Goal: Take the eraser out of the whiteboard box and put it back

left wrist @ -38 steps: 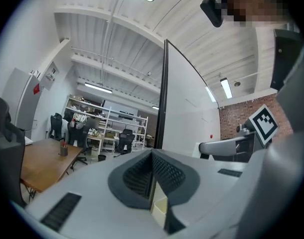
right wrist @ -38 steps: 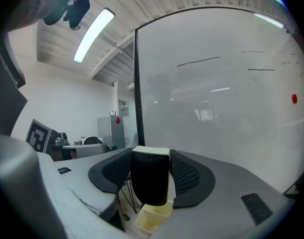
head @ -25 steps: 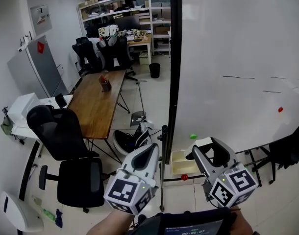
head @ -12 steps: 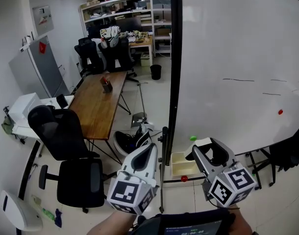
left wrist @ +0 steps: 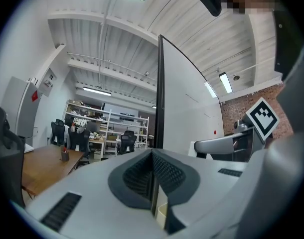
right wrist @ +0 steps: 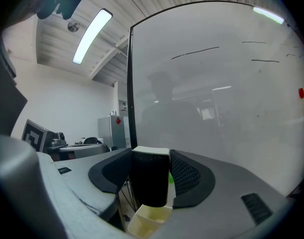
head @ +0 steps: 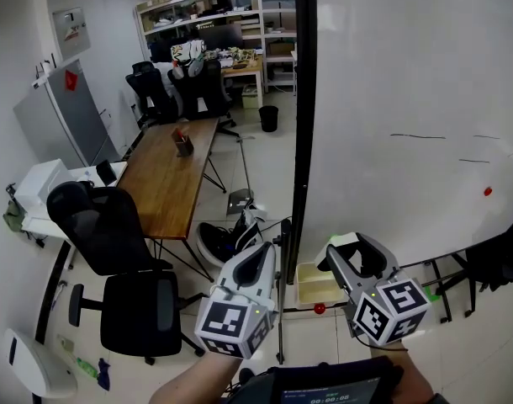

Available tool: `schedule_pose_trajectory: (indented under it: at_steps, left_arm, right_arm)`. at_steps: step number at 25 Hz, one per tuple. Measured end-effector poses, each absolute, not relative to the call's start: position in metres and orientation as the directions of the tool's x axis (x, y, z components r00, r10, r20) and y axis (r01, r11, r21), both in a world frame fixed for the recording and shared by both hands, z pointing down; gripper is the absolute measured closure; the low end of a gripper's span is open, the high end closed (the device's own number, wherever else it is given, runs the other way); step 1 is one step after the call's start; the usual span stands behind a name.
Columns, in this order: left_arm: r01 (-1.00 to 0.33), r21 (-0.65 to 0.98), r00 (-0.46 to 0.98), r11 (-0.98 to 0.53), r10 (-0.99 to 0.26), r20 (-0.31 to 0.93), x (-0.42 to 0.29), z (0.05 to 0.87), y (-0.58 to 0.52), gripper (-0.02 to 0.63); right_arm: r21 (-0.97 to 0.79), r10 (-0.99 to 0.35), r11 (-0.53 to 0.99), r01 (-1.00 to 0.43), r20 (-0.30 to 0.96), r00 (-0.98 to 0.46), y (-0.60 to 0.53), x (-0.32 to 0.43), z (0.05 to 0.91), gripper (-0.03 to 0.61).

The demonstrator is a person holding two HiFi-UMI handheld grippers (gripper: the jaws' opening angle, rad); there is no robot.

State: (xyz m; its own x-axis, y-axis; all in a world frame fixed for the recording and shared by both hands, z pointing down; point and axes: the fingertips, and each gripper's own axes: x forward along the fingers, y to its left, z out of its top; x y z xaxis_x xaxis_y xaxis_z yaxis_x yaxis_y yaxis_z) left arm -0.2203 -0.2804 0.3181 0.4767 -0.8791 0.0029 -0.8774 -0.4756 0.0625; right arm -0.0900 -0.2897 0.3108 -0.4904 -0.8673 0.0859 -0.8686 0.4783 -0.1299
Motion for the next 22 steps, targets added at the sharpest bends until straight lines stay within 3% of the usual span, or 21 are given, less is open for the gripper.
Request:
schedule_pose_trajectory:
  at_steps: [22]
  left_arm:
    - [-0.845, 0.118, 0.534, -0.521, -0.833, 0.145, -0.199, 0.416, -0.299, 0.595]
  right_arm:
    - [-0.119, -0.885, 0.435, -0.892, 0.124, -0.448, -0.324, -0.079, 0.418, 0.304]
